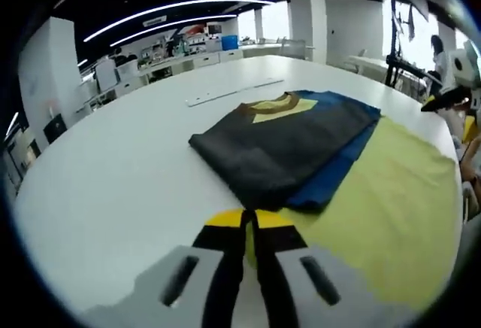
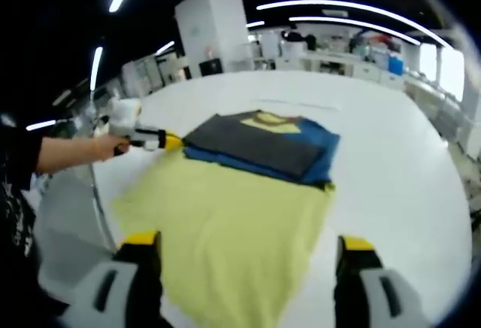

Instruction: Fold the garment on the visible template until the final outline fits inside the template.

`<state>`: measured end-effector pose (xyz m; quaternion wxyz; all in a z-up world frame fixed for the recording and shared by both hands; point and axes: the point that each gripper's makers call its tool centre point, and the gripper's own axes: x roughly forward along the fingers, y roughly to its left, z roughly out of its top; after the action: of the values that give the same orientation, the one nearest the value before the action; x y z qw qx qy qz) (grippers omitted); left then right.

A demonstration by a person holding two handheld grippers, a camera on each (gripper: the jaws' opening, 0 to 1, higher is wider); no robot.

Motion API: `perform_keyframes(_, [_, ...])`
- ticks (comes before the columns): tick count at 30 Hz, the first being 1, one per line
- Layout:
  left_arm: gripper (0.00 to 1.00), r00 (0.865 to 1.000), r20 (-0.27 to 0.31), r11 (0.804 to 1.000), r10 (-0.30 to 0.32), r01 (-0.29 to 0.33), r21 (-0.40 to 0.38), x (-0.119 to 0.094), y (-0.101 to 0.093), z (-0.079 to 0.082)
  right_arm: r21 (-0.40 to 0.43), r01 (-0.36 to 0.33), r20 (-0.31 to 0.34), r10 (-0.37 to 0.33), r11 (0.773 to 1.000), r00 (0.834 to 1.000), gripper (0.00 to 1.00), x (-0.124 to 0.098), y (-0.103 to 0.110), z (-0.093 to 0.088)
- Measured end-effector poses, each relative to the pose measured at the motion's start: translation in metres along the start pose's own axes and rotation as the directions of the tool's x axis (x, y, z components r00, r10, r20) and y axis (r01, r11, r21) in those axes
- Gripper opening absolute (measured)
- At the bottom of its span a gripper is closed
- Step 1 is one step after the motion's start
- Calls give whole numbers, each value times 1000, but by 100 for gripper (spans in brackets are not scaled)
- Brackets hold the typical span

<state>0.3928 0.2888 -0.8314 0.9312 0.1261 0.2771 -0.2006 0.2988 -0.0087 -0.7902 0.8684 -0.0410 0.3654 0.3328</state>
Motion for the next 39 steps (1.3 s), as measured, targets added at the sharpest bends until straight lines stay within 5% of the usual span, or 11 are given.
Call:
perform_keyframes(10, [3,1000,-13,999,25,-24,46,-2,3,-3,-20,-37,-20,37,999,999,98,2,10,-5])
perform_keyframes(18, [35,999,-5,998,-44,44,40,-16,-15,-4,-36,-76,-28,75,996,997,99,1,17,-12])
perform_keyframes(31, [62,987,46,988,-154,154,4,-49,-38,-4,-127,-134,-111,120,983,987,99,2,26,-37])
perform_keyframes(39, [78,970,45,970,-240,237,61,-72,-57,-9,-216,-194,-192,154,957,969,99,1,32,-54])
